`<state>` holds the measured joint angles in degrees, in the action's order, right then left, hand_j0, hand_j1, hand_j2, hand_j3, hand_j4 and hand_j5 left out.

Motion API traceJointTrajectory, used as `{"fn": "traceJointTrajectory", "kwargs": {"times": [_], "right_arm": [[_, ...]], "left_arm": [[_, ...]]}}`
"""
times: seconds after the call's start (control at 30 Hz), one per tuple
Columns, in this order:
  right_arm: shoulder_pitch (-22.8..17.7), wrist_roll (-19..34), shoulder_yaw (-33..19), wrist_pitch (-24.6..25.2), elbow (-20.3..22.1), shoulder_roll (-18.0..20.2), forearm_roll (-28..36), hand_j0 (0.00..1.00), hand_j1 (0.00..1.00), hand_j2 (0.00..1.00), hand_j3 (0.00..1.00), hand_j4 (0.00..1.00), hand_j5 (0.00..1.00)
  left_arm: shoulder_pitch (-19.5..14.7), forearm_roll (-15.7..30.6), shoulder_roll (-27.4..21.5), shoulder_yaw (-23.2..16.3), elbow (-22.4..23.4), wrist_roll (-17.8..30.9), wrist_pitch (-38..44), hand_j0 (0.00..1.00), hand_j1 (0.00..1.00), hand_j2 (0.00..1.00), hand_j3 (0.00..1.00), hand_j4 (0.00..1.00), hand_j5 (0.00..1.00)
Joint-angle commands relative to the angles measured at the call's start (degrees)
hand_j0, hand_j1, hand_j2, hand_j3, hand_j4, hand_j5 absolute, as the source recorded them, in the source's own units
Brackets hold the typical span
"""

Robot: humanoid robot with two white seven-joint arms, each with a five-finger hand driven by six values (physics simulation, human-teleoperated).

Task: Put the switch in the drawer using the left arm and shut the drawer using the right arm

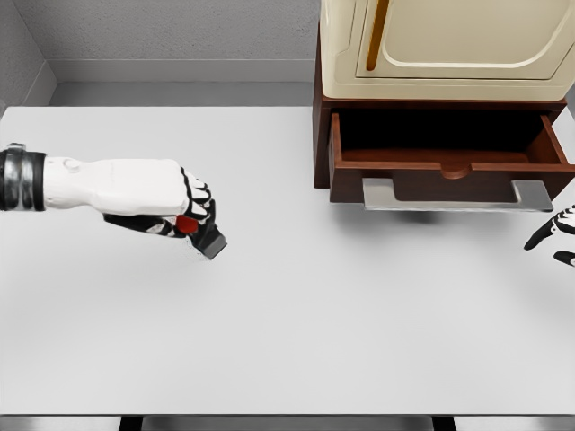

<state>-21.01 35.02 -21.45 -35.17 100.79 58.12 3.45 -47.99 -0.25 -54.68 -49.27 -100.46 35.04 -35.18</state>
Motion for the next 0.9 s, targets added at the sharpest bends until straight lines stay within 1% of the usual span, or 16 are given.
{"fn": "traceJointTrajectory", "kwargs": {"times": [0.0,0.03,0.07,0.1,0.17,0.2,0.3,0.37,0.43,0.47,0.5,0.53,0.7,0.83,0.87], "right_arm": [[0.0,0.0,0.0,0.2,0.0,0.1,0.4,0.58,0.58,0.58,0.58,0.58,0.58],[0.0,0.0,0.0,0.2,0.0,0.1,0.4,0.58,0.58,0.58,0.58,0.58,0.58],[0.0,0.0,0.0,0.2,0.0,0.1,0.4,0.58,0.58,0.58,0.58,0.58,0.58],[0.0,0.0,0.0,0.2,0.0,0.1,0.4,0.58,0.58,0.58,0.58,0.58,0.58],[0.0,0.0,0.0,0.2,0.0,0.1,0.4,0.58,0.58,0.58,0.58,0.58,0.58],[0.0,0.0,0.0,0.2,0.0,0.1,0.4,0.58,0.58,0.58,0.58,0.58,0.58],[0.0,0.0,0.0,0.2,0.0,0.1,0.4,0.58,0.58,0.58,0.58,0.58,0.58],[0.0,0.0,0.0,0.2,0.0,0.1,0.4,0.58,0.58,0.58,0.58,0.58,0.58],[0.0,0.0,0.0,0.2,0.0,0.1,0.4,0.58,0.58,0.58,0.58,0.58,0.58],[0.0,0.0,0.0,0.2,0.0,0.1,0.5,0.58,0.58,0.58,0.58,0.58,0.58],[0.0,0.0,0.0,0.2,0.0,0.1,0.4,0.58,0.58,0.58,0.58,0.58,0.58],[0.0,0.0,0.0,0.2,0.0,0.1,0.5,0.58,0.58,0.58,0.58,0.58,0.58],[0.0,0.0,0.0,0.2,0.0,0.1,0.4,0.59,0.59,0.59,0.59,0.59,0.59],[0.0,0.0,0.0,0.2,0.0,0.1,0.4,0.59,0.59,0.59,0.59,0.59,0.59],[0.0,0.0,0.0,0.2,0.0,0.1,0.4,0.59,0.59,0.59,0.59,0.59,0.59]], "left_arm": [[-0.4,1.6,4.7,0.1,-0.2,0.0,0.2,0.35,0.35,0.35,0.35,0.35,0.35],[-1.1,2.1,6.4,0.1,0.0,0.0,0.2,0.35,0.35,0.35,0.35,0.35,0.35],[-2.1,3.6,8.2,0.1,0.0,0.0,0.2,0.35,0.35,0.35,0.35,0.35,0.35],[-2.6,4.4,8.8,0.1,0.0,0.0,0.2,0.35,0.35,0.35,0.35,0.35,0.35],[-4.4,4.8,12.0,0.1,0.1,0.0,0.2,0.35,0.35,0.35,0.35,0.35,0.35],[-4.8,6.9,13.1,0.0,0.4,0.0,0.2,0.35,0.35,0.35,0.35,0.35,0.35],[-4.8,8.0,17.6,0.1,0.4,0.0,0.2,0.35,0.35,0.35,0.35,0.35,0.35],[-8.6,8.0,21.4,0.2,1.3,0.0,0.2,0.35,0.35,0.35,0.35,0.35,0.35],[-12.4,7.9,29.3,-0.1,7.8,0.0,0.2,0.35,0.35,0.35,0.35,0.35,0.35],[-14.1,7.7,33.1,-1.4,12.4,0.0,0.2,0.35,0.35,0.35,0.35,0.35,0.35],[-15.7,7.7,35.9,-3.3,16.8,0.0,0.2,0.35,0.35,0.35,0.35,0.35,0.35],[-16.3,7.6,40.0,-4.1,22.4,0.0,0.2,0.35,0.35,0.35,0.35,0.35,0.35],[-19.2,8.1,48.3,-4.1,37.0,0.0,0.2,0.36,0.36,0.36,0.36,0.36,0.36],[-19.6,10.0,48.7,-3.5,38.1,0.0,0.2,0.36,0.36,0.36,0.36,0.36,0.36],[-19.6,10.1,48.7,-3.5,39.3,0.0,0.2,0.36,0.36,0.36,0.36,0.36,0.36]]}}
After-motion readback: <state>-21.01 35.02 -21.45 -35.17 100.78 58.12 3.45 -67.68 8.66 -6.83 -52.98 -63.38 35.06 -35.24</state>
